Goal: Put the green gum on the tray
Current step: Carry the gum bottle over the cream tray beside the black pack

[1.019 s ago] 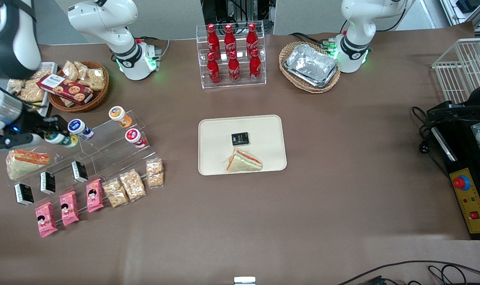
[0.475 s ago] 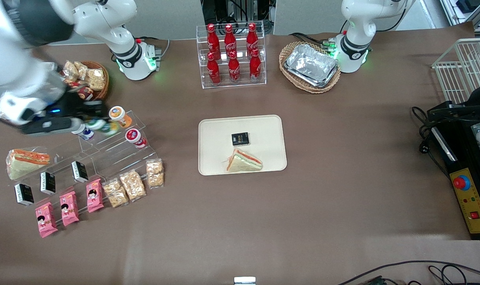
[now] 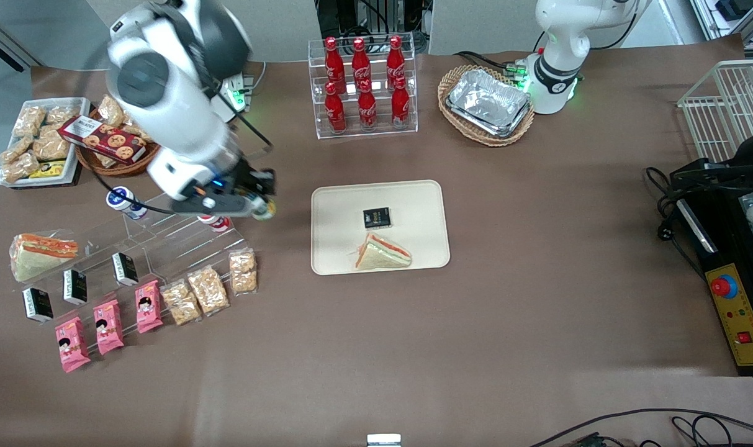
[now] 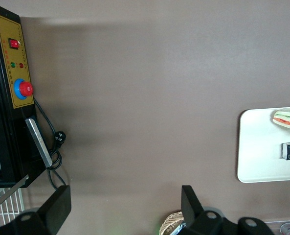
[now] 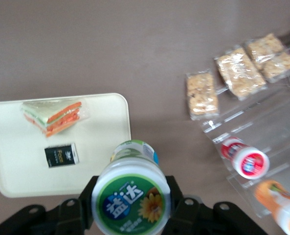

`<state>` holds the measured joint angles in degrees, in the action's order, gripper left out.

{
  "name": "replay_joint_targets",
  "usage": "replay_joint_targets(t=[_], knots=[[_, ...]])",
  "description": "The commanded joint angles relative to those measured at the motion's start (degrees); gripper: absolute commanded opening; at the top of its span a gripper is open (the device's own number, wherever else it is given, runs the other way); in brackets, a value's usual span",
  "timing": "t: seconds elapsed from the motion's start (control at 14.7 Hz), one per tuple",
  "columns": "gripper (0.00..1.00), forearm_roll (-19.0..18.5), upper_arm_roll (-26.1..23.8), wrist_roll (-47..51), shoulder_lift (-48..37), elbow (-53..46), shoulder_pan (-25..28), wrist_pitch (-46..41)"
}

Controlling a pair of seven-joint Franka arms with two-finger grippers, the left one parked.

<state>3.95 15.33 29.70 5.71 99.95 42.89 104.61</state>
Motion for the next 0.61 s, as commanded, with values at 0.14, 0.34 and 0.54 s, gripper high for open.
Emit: replay_joint_targets(t=[0.14, 0.34, 0.54], knots=[[0.00, 0.7, 0.9, 2.6, 2.5, 13.4, 4.8, 17.0], [0.00, 0.8, 0.9, 6.2, 2.5, 21.4, 8.3, 24.6], [0.00, 0.7, 0.9, 11.5, 5.0, 26.6, 13.3, 33.1]])
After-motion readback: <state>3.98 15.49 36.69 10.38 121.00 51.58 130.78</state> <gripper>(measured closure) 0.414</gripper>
